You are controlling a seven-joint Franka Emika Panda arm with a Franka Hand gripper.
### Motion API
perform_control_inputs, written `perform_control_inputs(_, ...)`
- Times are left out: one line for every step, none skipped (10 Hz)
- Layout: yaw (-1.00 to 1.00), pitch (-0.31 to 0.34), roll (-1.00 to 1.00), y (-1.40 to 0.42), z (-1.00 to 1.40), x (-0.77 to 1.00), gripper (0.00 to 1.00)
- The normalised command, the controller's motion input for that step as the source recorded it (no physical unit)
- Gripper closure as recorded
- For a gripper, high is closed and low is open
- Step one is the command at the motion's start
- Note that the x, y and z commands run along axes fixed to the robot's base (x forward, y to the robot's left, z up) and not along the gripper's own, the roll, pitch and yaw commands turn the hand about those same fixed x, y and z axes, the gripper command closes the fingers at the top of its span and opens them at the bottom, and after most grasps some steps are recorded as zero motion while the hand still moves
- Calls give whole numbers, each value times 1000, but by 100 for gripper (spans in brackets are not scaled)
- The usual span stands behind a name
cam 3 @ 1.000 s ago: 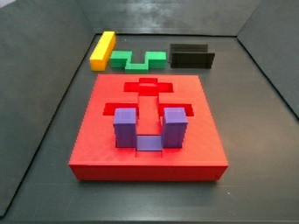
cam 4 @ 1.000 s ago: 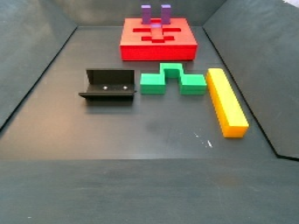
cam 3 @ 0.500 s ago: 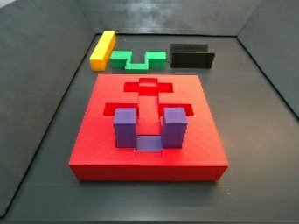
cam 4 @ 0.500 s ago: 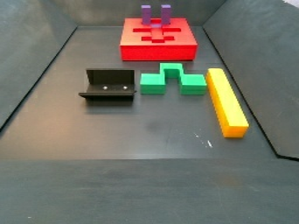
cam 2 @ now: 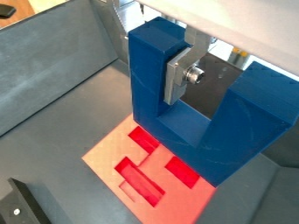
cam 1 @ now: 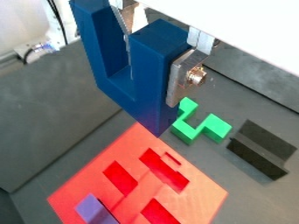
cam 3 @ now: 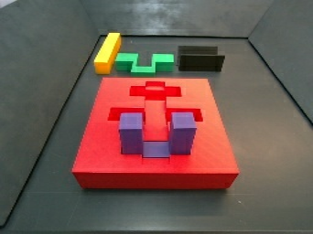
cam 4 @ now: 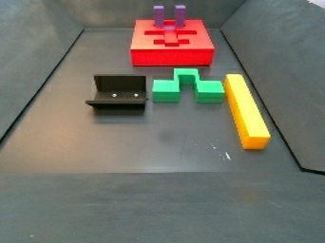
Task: Pick up the blue object. Move up. Move to above the board. Insert the blue object.
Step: Insert the blue object.
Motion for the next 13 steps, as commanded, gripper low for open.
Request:
perform_control_inputs(0, -170, -3, 91, -269, 703, 100)
perform_control_inputs(0, -219, -13, 100, -309, 757, 100)
perform_control_inputs(0, -217, 0, 106, -329, 783, 100)
perform_control_inputs(23, -213, 0, 137, -346, 794, 100)
perform_control_inputs(57, -201, 0, 160, -377, 783, 100)
perform_control_inputs(77, -167, 61, 126, -454, 720, 100)
perform_control_inputs(94, -161, 81, 129, -489, 666, 100)
perform_control_inputs(160, -26, 156, 134, -451, 346, 100)
perform_control_inputs(266, 13, 173, 34, -446, 180, 100)
perform_control_inputs(229, 19, 159, 20, -523, 120, 100)
perform_control_inputs(209, 11, 140, 0, -566, 49, 100)
perform_control_inputs(171, 26, 110, 0, -611, 3, 100)
perform_control_inputs(17, 49, 13, 0, -569, 0, 100)
